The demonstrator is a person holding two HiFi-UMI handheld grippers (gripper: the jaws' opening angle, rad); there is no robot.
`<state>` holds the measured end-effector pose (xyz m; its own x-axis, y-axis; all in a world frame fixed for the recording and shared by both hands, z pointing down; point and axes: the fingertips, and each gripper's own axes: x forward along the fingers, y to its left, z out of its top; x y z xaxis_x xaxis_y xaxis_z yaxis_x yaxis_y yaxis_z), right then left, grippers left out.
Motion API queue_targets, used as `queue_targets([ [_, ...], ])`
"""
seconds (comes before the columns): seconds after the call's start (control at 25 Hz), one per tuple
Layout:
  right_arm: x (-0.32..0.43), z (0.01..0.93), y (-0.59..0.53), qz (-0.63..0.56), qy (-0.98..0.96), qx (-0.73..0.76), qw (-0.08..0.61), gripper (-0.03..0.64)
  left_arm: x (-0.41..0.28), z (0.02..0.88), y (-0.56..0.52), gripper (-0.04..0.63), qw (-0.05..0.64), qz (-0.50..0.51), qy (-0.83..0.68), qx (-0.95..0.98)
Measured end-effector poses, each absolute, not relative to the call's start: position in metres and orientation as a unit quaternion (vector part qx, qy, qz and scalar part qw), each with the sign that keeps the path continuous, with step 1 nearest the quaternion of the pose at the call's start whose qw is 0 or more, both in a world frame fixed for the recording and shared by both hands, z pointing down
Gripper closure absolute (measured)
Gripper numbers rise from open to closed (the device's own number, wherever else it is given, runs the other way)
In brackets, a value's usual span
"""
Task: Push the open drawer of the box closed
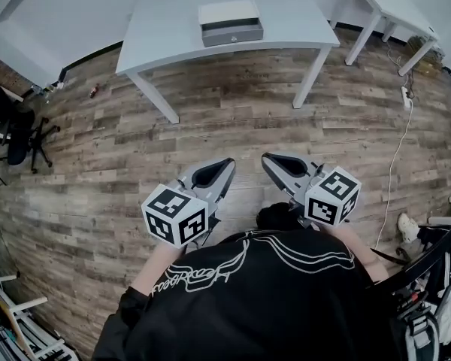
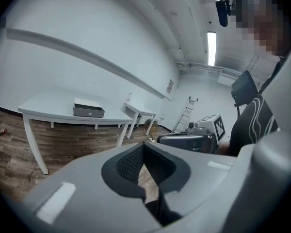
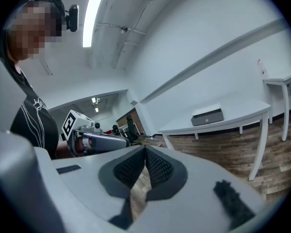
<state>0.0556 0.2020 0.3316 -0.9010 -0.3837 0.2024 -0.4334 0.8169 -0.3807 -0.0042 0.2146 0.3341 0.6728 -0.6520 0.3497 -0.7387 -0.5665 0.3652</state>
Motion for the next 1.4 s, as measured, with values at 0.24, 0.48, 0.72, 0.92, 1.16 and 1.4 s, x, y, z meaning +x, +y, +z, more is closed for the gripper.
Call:
queue_targets([
  [0.24,0.044,0.35,0.135,0.219,-0.952,0.205,0.06,0.607,-0.011,0.354,0.152,0.589,0.261,0.09,-0.404,0.872],
  [0.48,0.028,0.367,0.038,0.228,-0.953,0.189,0.069,0.607,-0.023,0.375,0.062,0.589,0.284,0.097,-0.416,0.858],
  [0.72,0.019,0.383,-0.066,0.229,-0.952,0.18,0.091,0.607,-0.034,0.394,-0.037,0.589,0.287,0.118,-0.425,0.851],
  [0.92,0.006,0.387,-0.131,0.208,-0.957,0.173,0.101,0.606,-0.049,0.399,-0.097,0.589,0.293,0.116,-0.437,0.842],
  [1.16,-0.011,0.399,-0.171,0.187,-0.958,0.186,0.113,0.606,-0.064,0.412,-0.131,0.589,0.31,0.115,-0.433,0.838],
  [1.4,-0.031,0.422,-0.203,0.19,-0.948,0.217,0.138,0.603,-0.081,0.43,-0.159,0.589,0.335,0.117,-0.4,0.845],
])
